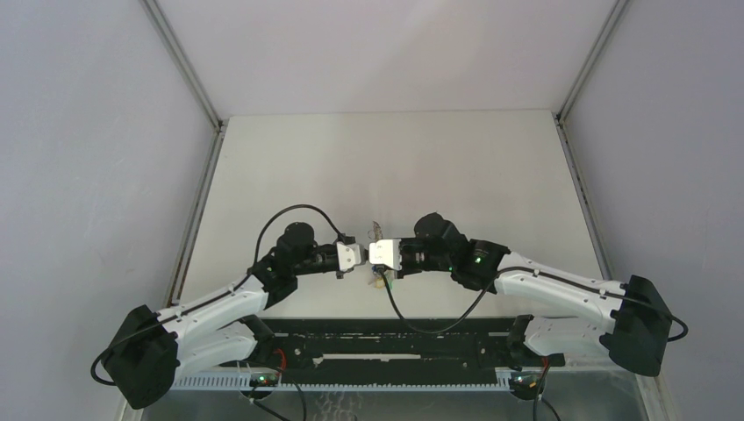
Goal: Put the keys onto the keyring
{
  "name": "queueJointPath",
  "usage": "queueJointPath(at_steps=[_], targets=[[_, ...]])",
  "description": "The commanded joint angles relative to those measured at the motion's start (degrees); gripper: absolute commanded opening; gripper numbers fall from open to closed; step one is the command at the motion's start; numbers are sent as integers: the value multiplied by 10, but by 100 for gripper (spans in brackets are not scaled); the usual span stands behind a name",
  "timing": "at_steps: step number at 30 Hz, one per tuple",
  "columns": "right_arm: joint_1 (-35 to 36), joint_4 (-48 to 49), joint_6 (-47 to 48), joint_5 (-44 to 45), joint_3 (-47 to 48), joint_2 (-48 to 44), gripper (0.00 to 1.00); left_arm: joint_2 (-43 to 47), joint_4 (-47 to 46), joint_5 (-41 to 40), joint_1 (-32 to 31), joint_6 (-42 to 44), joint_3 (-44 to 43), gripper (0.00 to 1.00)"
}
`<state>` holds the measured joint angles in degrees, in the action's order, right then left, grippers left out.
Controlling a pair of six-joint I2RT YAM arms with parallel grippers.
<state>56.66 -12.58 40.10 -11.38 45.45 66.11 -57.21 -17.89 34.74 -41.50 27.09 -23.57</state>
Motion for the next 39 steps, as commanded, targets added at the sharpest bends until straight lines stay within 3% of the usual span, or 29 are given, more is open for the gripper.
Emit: queueJointPath(at_steps=[1, 39], targets=[[1, 18, -5, -12, 12, 3, 0, 9, -34, 12, -1, 5, 7, 0], [2, 32, -11, -2, 13, 3, 0, 4, -33, 16, -1, 6, 4, 0]])
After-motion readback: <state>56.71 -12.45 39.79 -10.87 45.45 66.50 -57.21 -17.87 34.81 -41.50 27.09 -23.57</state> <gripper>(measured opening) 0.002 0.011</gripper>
